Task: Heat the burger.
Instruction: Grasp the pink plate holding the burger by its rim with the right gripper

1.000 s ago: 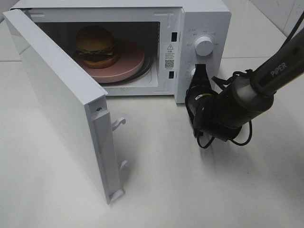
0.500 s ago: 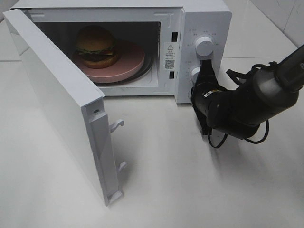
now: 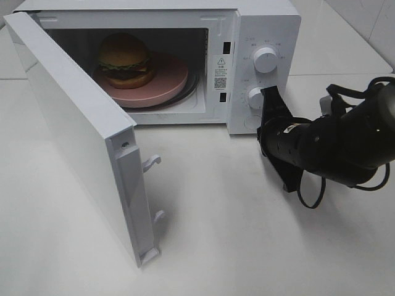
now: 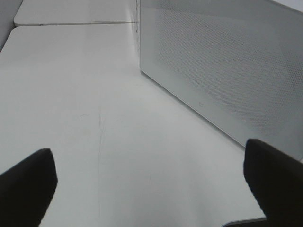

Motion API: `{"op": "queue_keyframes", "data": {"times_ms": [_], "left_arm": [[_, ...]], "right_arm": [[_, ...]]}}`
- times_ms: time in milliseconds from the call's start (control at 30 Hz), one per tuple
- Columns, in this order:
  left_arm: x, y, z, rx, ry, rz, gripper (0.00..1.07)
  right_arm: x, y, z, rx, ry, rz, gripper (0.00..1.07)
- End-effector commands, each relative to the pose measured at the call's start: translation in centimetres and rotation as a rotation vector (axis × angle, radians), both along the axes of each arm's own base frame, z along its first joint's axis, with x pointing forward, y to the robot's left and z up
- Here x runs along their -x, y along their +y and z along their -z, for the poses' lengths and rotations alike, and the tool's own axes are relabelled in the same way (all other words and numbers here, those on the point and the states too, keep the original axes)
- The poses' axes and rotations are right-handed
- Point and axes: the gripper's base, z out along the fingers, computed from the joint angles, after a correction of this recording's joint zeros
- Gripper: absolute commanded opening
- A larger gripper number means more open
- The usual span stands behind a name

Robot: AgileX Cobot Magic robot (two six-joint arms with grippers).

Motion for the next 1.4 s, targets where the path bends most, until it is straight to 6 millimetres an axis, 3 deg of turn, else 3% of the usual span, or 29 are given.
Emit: {"op": "queue_keyframes", "data": {"times_ms": [33, 333, 433, 500, 800, 1000, 1167, 1233, 1267, 1400], "left_arm": [[0.3, 0.0, 0.1, 0.01, -0.015, -0.003, 1.0], [0.3, 0.0, 0.1, 0.01, -0.015, -0.003, 1.0], [0.3, 0.0, 0.1, 0.01, -0.015, -0.003, 1.0], [0.3, 0.0, 0.1, 0.01, -0.015, -0.003, 1.0], [0.3, 0.0, 0.1, 0.01, -0.015, -0.003, 1.0], [0.3, 0.0, 0.1, 0.01, -0.015, -0.003, 1.0], [0.3, 0.0, 0.1, 0.01, -0.015, -0.003, 1.0], [0.3, 0.0, 0.1, 0.01, -0.015, -0.003, 1.0], [0.3, 0.0, 0.1, 0.01, -0.015, -0.003, 1.0], [0.3, 0.0, 0.1, 0.01, -0.015, -0.003, 1.0]], "right_arm": [[0.8, 0.1, -1.2, 0.096, 0.042, -0.152, 0.0], [2.6, 0.2, -3.5, 0.354, 0.13, -0.625, 0.0], [2.8, 0.3, -3.7, 0.375, 0.131, -0.672, 0.0], [3.4, 1.2, -4.2, 0.405, 0.17, -0.873, 0.0], [3.5, 2.2, -5.6, 0.522, 0.223, -1.197, 0.0], [2.7, 2.2, -7.4, 0.723, 0.238, -1.43, 0.0], [2.3, 2.1, -9.0, 0.909, 0.203, -1.688, 0.0], [2.2, 2.1, -9.7, 1.025, 0.145, -1.888, 0.0], [2.2, 2.1, -9.7, 1.025, 0.145, -1.888, 0.0], [2.3, 2.0, -10.1, 1.188, -0.008, -2.194, 0.0]]}}
